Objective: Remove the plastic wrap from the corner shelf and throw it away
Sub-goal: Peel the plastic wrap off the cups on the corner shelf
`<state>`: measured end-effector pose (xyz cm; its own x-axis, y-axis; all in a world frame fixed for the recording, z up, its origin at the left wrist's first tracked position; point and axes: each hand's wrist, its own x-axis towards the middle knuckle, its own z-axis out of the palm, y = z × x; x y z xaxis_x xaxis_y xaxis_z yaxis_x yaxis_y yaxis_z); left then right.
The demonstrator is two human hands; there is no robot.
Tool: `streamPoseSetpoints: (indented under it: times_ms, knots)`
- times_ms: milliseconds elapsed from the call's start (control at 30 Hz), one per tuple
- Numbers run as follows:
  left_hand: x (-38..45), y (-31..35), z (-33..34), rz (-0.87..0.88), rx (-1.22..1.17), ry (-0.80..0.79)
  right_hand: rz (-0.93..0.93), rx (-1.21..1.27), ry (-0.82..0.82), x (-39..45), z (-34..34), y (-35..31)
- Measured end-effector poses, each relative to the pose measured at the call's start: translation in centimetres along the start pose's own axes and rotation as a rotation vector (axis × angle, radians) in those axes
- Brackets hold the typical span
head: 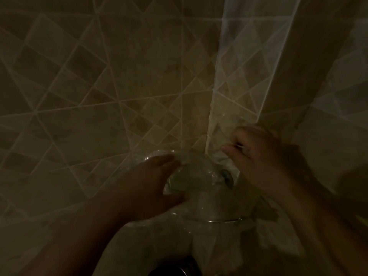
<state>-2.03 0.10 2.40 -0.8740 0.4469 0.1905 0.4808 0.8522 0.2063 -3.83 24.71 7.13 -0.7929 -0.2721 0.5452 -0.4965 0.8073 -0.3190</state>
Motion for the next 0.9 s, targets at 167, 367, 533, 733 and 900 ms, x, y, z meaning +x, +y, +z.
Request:
streamPoseSetpoints:
  times_ms: [167,367,533,733,900]
  knots:
    - [4.1,1.5,3.3,-0.048,0.037,-0.080,-0.134,-0.211,-0.036,2.1,3.9,0.5]
    - [3.1,0.4,6.1,-0.048,-0.098,-0.030,-0.134,-0.254,-0.071,2.4,6.9,1.5]
    - [2.2,0.3,6.8,-0.085,-0.242,-0.035,-0.130,-0.297,-0.242,2.3,9.0,2.6]
    - [1.6,0.3,6.5,-0.086,-0.257,0.037,-0.118,-0.272,-0.298,2.7,9.7,3.4]
    - [-0.4,-0.2,6.1,-0.047,-0.254,0.171,-0.106,-0.123,-0.191,0.7,8.5,3.5]
